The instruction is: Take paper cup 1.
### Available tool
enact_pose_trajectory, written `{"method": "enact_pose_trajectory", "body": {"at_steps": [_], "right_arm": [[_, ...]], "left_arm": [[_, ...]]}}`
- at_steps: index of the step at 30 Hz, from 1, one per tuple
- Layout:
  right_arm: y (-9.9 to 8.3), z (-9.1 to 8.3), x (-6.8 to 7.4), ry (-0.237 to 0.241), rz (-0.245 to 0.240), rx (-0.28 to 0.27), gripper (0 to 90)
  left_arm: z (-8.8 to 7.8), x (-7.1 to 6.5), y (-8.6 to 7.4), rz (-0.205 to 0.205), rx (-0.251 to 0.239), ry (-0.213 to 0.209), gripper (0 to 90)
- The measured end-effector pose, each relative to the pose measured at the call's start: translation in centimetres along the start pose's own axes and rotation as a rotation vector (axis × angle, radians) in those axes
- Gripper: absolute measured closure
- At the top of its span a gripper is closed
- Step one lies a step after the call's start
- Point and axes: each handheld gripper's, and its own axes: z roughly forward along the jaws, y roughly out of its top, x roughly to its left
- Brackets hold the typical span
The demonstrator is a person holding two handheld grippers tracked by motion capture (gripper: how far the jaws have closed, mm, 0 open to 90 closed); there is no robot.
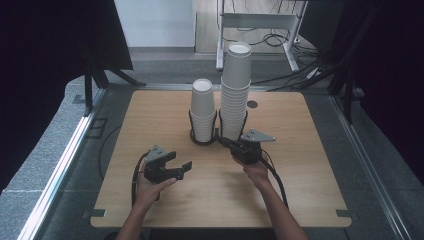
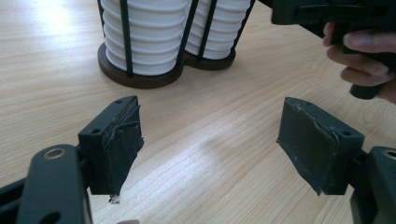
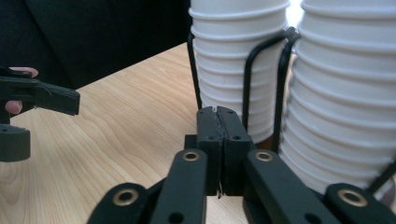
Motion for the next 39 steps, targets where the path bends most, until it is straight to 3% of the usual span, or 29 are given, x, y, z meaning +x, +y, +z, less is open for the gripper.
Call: {"method": "enact_pose_trajectory", "body": {"at_steps": [5, 9, 19, 27, 39], "right_arm": [[0.5, 1.1, 0.1, 0.031, -0.018, 0.013, 89.5], [1.5, 2.4, 0.6, 0.056, -0.068, 0.024, 89.5], [2.7, 4.2, 1.1, 0.102, -0.069, 0.003, 89.5], [3.6, 5.7, 1.6, 0.077, -0.094, 0.036, 89.5], [4.1, 6.9, -0.1, 0.048, -0.050, 0.041, 89.5]], "left_arm": [[0.0, -0.2, 0.3, 0.009, 0.001, -0.006, 21.6], [-0.1, -0.1, 0.6, 0.005, -0.004, 0.001, 21.1], [0.3, -0.5, 1.3, 0.022, 0.010, 0.022, 21.0], [0.1, -0.9, 2.2, 0.031, -0.013, 0.008, 20.6], [-0.2, -0.2, 2.3, 0.005, -0.057, 0.031, 20.3]]}}
